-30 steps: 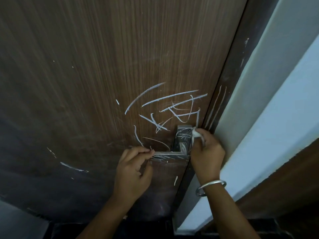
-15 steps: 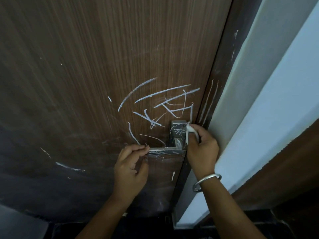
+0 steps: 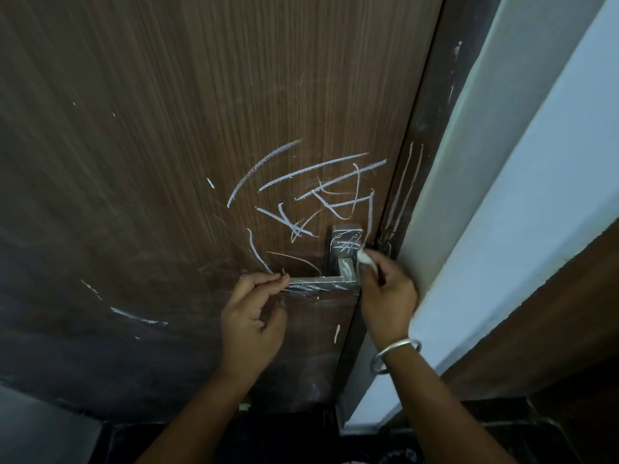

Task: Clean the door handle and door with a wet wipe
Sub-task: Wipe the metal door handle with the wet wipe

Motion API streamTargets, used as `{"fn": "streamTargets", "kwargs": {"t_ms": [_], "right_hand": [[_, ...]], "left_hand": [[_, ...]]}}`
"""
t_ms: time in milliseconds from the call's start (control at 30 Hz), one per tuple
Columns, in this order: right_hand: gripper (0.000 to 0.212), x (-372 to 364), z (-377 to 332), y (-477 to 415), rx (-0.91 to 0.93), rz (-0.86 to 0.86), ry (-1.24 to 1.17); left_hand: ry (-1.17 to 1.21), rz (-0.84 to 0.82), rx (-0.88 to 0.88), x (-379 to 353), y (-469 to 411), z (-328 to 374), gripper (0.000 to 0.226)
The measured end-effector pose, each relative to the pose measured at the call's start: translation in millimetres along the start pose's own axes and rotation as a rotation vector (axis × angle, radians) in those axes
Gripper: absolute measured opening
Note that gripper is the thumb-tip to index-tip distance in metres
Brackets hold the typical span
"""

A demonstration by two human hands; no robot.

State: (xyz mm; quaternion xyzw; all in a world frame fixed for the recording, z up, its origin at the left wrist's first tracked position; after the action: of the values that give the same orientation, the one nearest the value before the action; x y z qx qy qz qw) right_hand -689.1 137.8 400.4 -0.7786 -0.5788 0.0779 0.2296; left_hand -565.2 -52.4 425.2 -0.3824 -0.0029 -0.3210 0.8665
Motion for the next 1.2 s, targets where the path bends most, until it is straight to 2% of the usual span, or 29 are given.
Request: {"fn": "streamTargets", "kwargs": {"t_ms": [133, 333, 400, 433, 500, 600, 700, 800, 967, 1200], "right_hand": [[0.021, -9, 40, 28, -0.165, -0.075, 0.058], [0.022, -6, 24, 12, -0.062, 0.011, 0.024], [0.021, -8, 31, 18, -0.096, 0.015, 0.015], [0.021, -10, 42, 24, -0.17, 0.008, 0.006], [0.021, -17, 71, 42, -0.441, 0.01, -0.117], [0.019, -42, 93, 75, -0.935, 0.079, -0.517], [0.02, -66, 83, 91, -1.172, 0.1, -0.814], [0.022, -77, 72, 95, -1.257, 0.076, -0.964], [0.022, -87, 63, 102, -1.312, -0.052, -0.96], [0.021, -75, 72, 93, -1.324, -0.005, -0.969]], "left_hand": [[0.003, 0.019, 0.011, 0, -1, 0, 0.035], [0.018, 0.018, 0.021, -1, -1, -2, 0.036], [0.015, 0.025, 0.021, -1, 0, -1, 0.034], [0.012, 0.029, 0.015, -1, 0, -1, 0.032], [0.008, 0.03, 0.004, -1, 0, 0, 0.032], [0.004, 0.028, 0.005, -1, 1, -2, 0.033], [-0.012, 0.034, 0.003, 0, 2, -2, 0.038], [-0.017, 0.041, -0.012, 1, 2, -1, 0.04], [-0.01, 0.05, -0.008, 3, 2, -1, 0.046], [-0.024, 0.042, -0.006, 2, 2, -1, 0.043]]}}
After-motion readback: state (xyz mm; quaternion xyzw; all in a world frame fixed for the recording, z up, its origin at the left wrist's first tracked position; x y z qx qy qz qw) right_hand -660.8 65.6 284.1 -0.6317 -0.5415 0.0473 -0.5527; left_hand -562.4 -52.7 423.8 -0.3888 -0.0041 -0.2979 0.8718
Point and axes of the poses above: each hand's wrist, its own y-axis away from the middle knuckle, its own x-axis out of the back of the hand, z = x × y, the point moved 9 cm from there along -y, towards the middle knuckle, and after that the axes turned 8 degrees about z, right-handed, at the moved point
